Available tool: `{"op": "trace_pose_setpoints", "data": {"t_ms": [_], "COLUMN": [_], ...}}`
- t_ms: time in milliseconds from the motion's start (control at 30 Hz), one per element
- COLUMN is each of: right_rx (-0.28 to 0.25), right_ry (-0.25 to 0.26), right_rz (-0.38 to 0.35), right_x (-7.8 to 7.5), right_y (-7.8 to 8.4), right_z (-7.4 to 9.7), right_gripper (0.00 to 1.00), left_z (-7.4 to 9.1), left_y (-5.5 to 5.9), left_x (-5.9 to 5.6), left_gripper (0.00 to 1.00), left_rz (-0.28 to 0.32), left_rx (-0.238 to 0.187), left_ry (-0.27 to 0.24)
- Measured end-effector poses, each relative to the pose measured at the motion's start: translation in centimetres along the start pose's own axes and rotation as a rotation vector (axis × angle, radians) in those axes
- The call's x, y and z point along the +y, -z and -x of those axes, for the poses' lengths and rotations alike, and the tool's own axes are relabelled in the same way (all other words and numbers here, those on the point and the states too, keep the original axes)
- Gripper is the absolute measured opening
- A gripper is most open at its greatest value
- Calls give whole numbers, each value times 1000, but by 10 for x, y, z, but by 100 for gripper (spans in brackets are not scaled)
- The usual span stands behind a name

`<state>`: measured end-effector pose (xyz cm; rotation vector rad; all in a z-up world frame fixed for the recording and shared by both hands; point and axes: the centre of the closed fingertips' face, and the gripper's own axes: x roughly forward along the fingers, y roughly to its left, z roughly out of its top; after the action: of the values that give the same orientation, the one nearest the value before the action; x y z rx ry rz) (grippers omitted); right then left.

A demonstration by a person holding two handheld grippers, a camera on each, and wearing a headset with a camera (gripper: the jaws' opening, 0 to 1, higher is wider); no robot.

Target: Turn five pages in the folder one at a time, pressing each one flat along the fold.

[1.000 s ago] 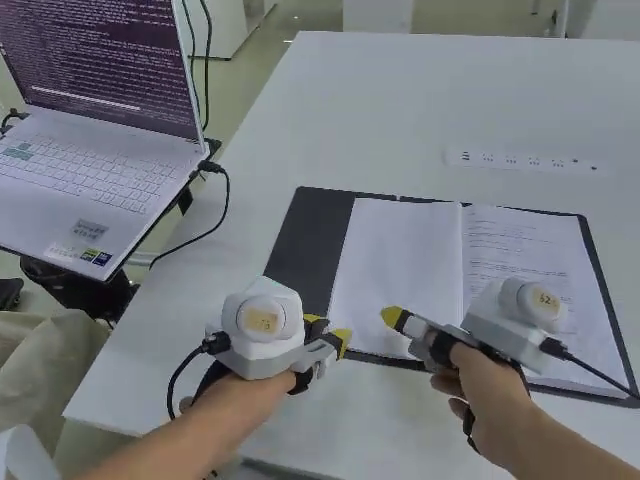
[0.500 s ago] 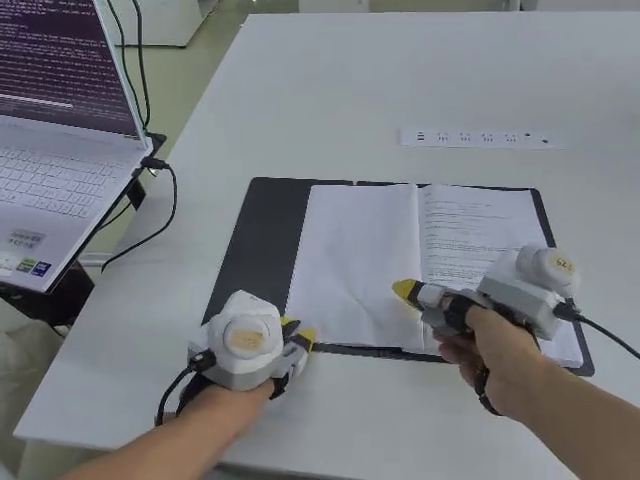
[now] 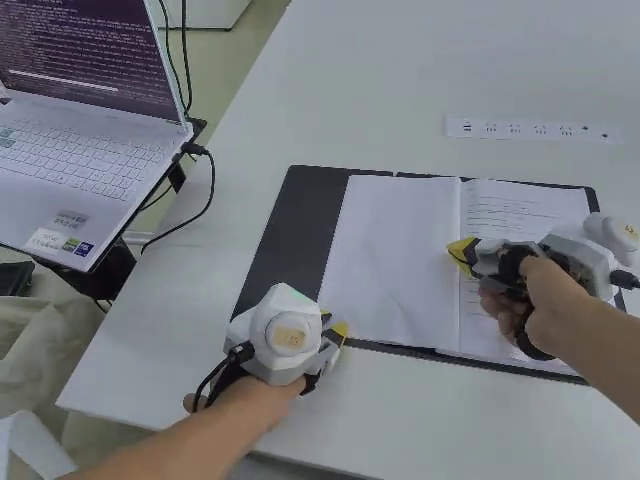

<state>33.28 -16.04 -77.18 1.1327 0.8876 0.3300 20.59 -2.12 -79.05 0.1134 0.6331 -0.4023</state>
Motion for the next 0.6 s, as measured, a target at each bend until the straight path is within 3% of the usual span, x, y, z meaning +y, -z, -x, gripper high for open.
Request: {"op": "trace_pose_setpoints", "data": {"t_ms": [67, 167, 600], "right_rx": [-15, -21, -71], "right_ry": [-6, 16, -18], "right_rz": [-56, -64, -177], "right_x": [0, -5, 0], "right_y": [-6, -10, -35], "right_z": [-4, -9, -33], "right_gripper": [0, 0, 0], "left_z": [0, 0, 0], "left_y": [0, 0, 0], "left_x": [0, 0, 1], "left_gripper": [12, 12, 12], "left_rz": [1, 3, 7], "left_rx": [-2, -3, -11], "left_ry": [-3, -7, -8]}}
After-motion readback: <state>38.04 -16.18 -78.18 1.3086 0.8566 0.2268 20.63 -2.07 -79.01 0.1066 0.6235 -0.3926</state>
